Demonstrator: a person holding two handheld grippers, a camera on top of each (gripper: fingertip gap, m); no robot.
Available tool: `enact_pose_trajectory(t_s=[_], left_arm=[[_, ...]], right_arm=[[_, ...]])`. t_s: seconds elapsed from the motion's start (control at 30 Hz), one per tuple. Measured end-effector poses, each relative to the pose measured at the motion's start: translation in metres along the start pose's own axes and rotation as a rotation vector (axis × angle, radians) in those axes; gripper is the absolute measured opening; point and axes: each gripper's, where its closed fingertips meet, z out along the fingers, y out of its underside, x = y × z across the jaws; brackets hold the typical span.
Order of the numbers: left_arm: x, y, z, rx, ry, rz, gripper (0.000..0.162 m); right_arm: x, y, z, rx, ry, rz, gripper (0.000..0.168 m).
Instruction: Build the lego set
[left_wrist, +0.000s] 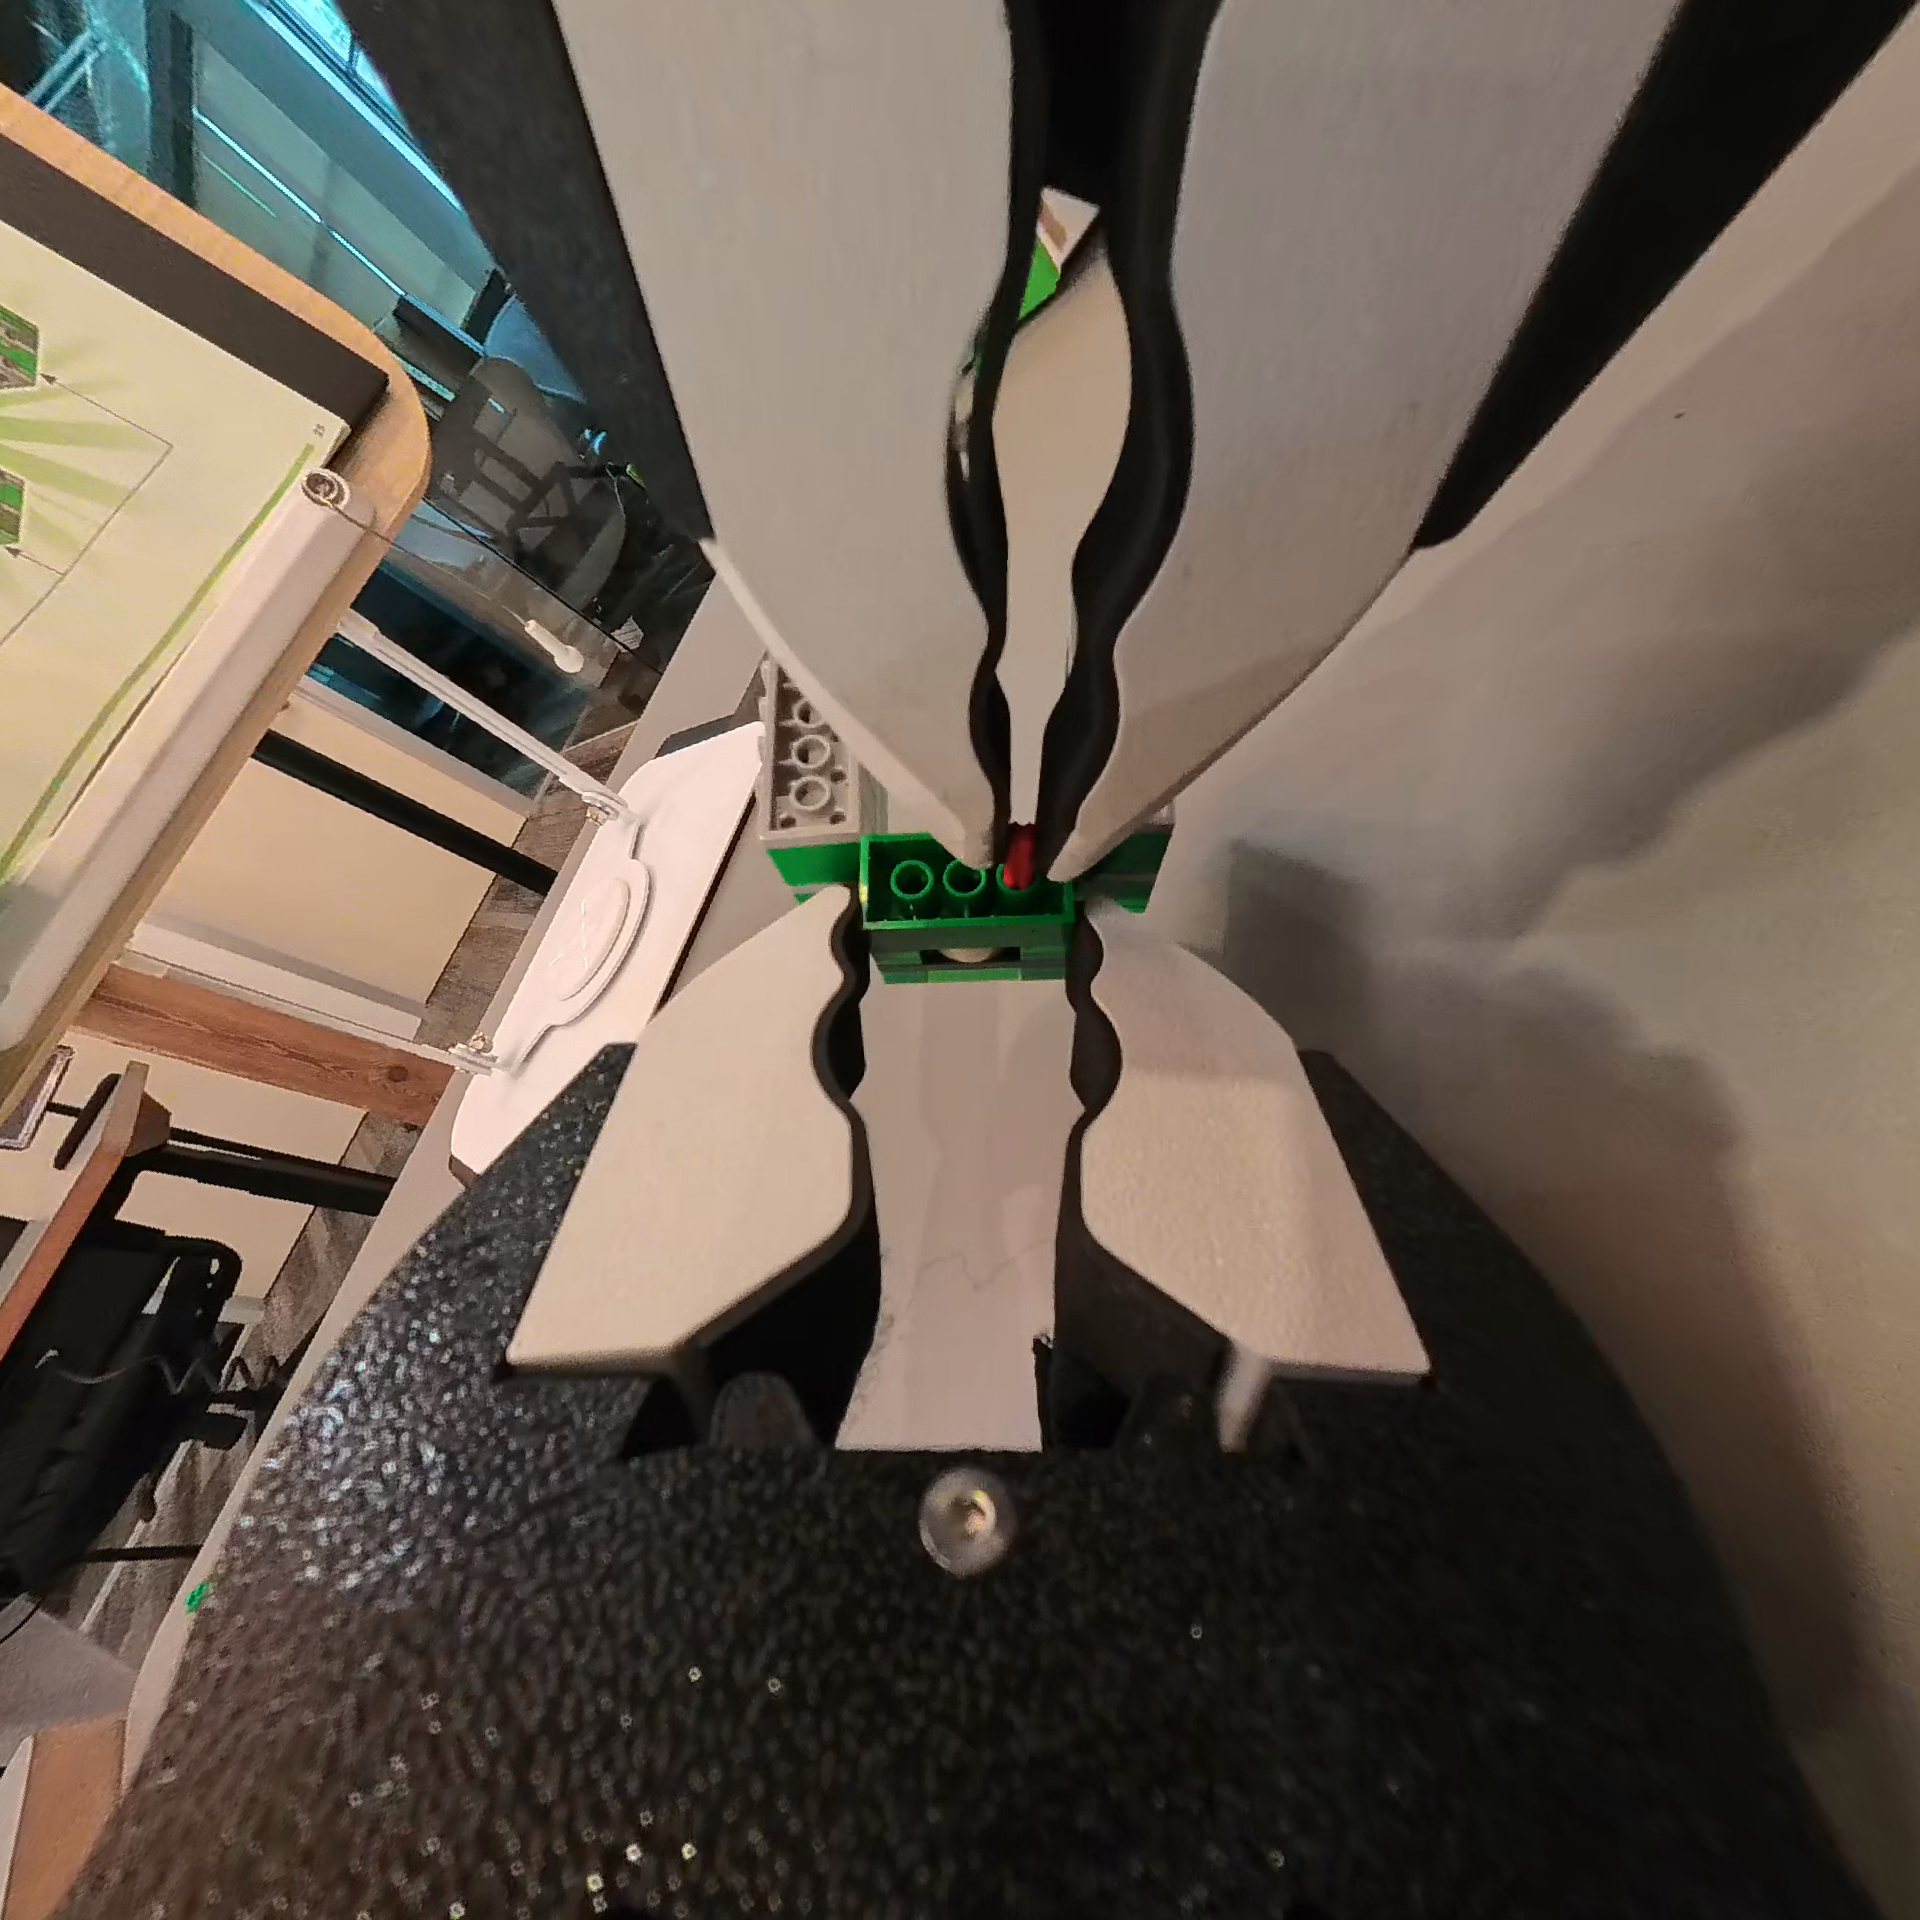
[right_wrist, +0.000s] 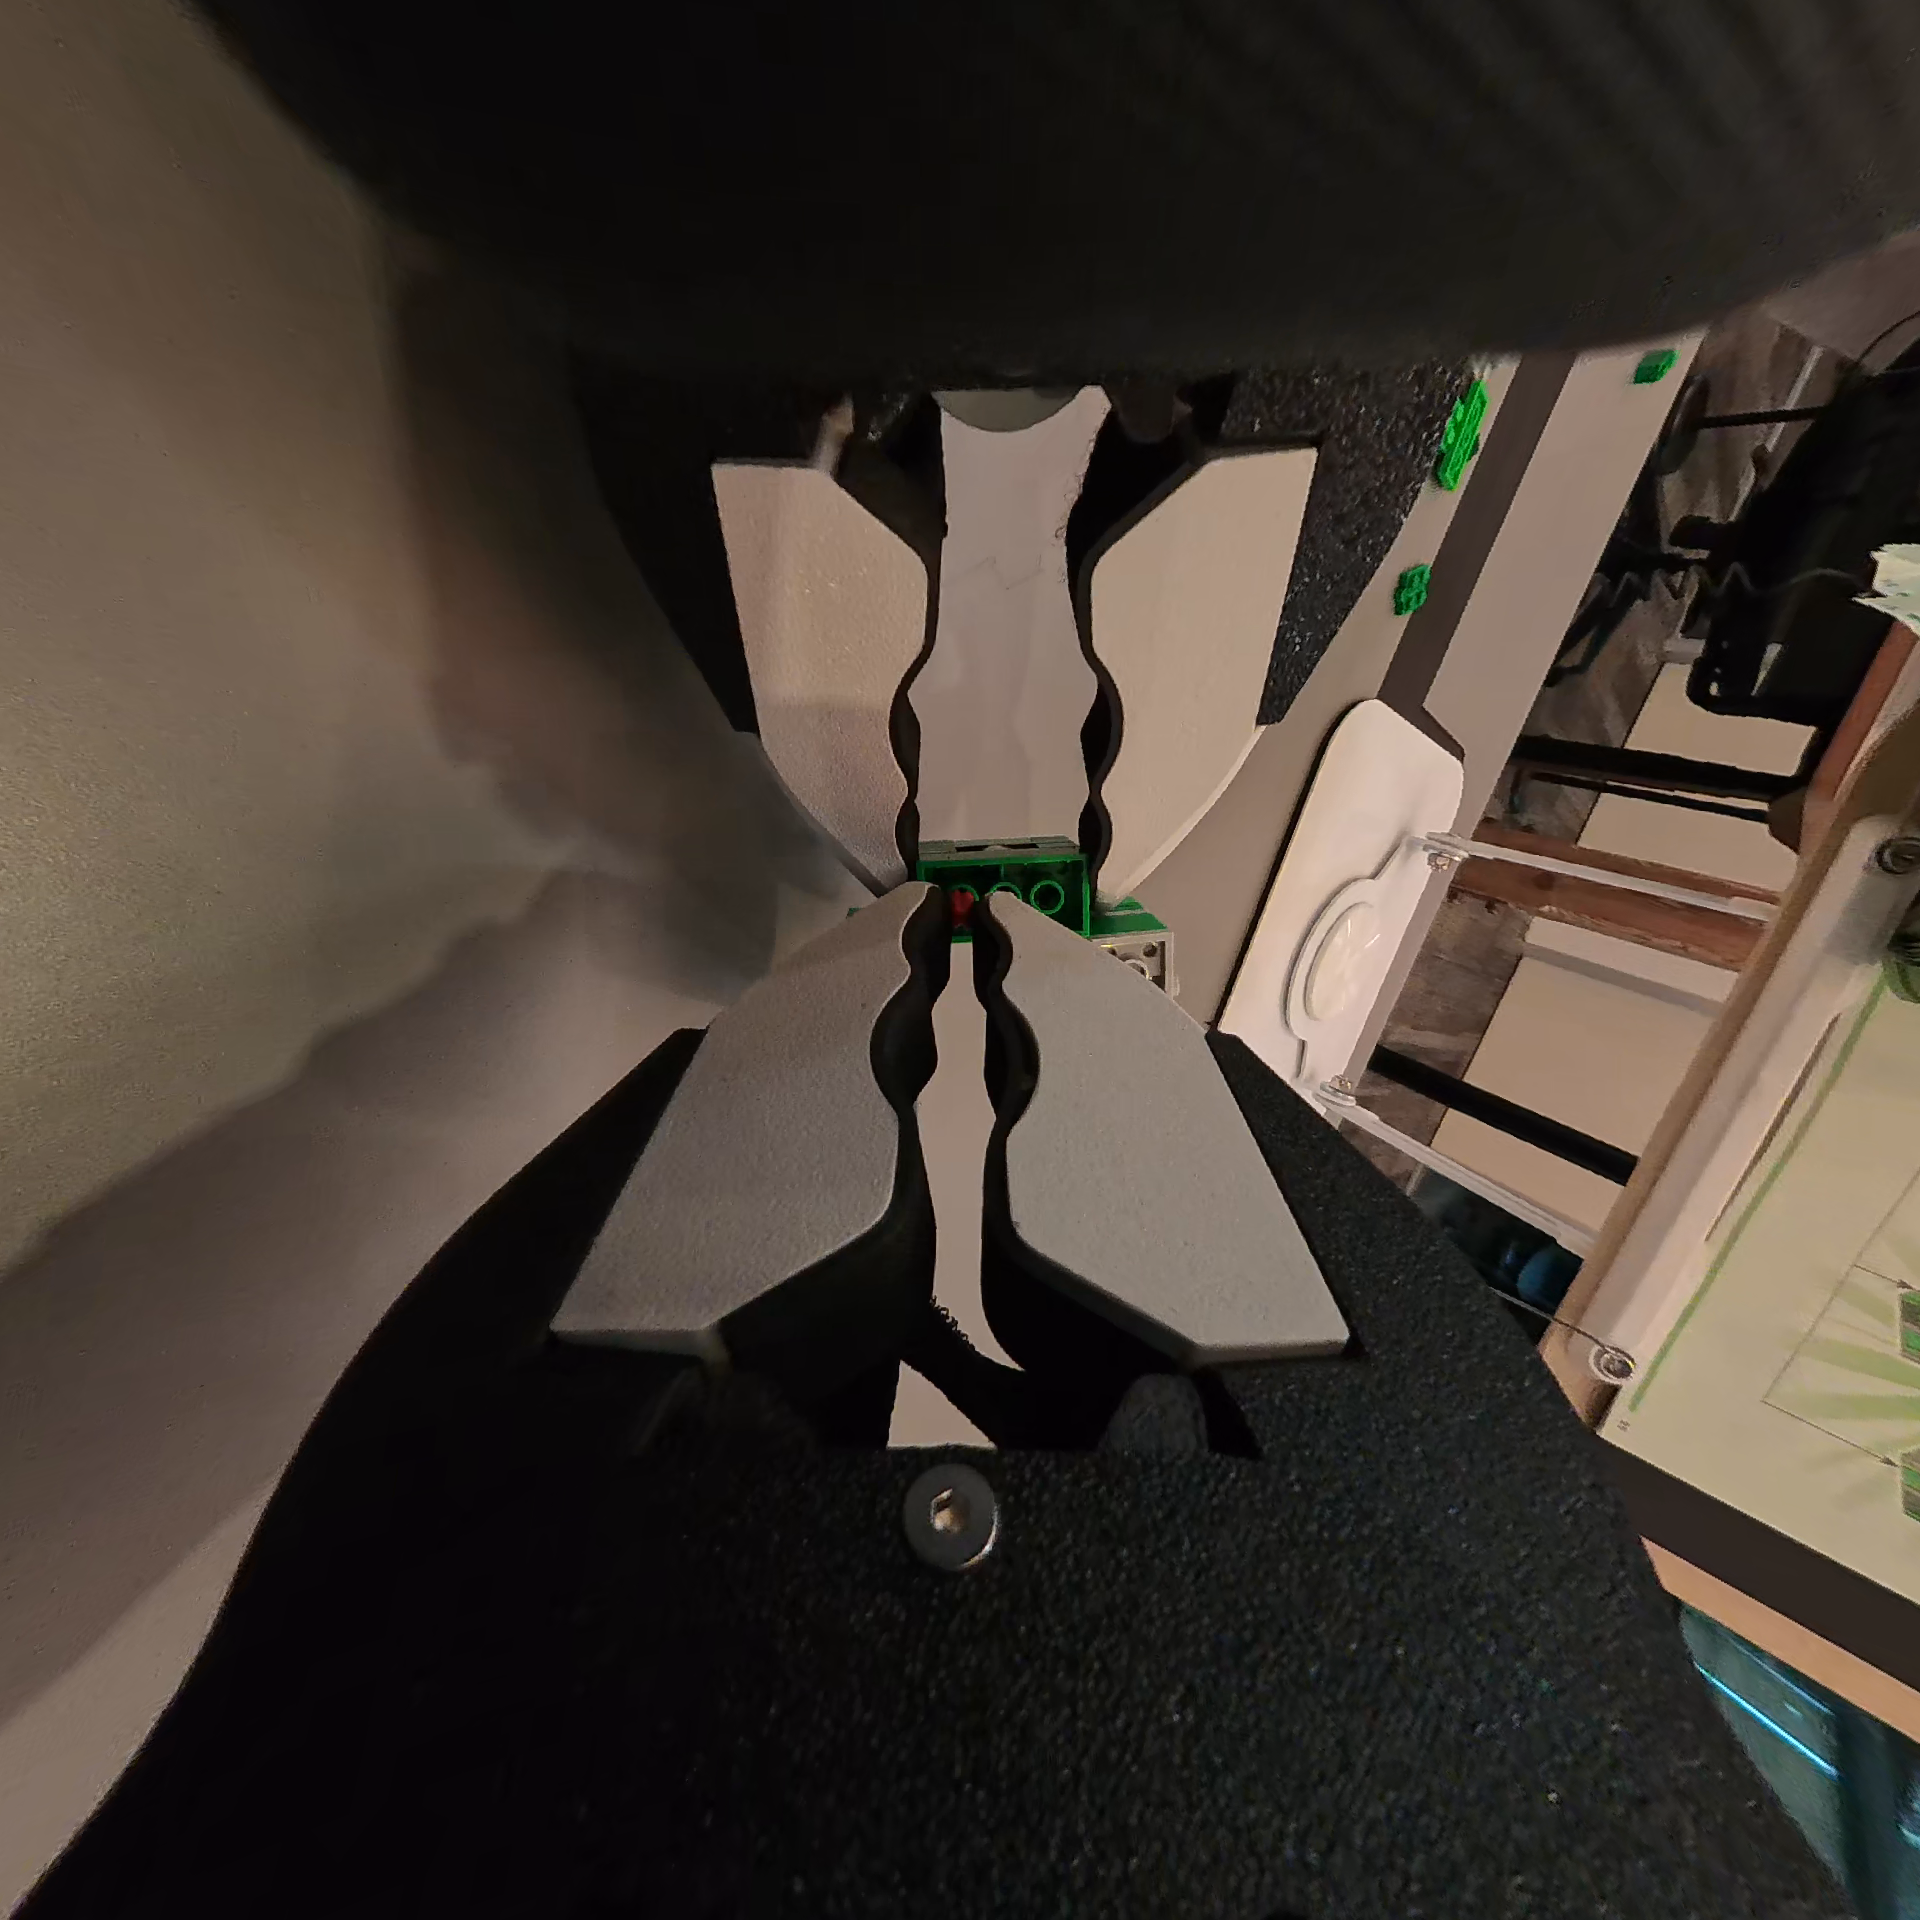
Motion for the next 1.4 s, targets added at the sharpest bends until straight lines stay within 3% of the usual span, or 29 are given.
enact_pose_trajectory(t_s=[0.03,1.1,1.4], left_arm=[[0.0000,0.0002,0.0001,-0.001,0.000,0.000,0.036],[-0.0019,-0.0058,-0.0033,0.018,-0.017,0.006,0.036],[-0.0017,-0.0035,-0.0025,-0.008,-0.035,0.047,0.036]], right_arm=[[-0.0001,0.0001,0.0002,0.001,0.000,0.001,0.004],[0.0001,-0.0044,-0.0039,0.019,0.012,-0.013,0.004],[-0.0010,-0.0038,-0.0010,-0.060,0.037,-0.103,0.004]])
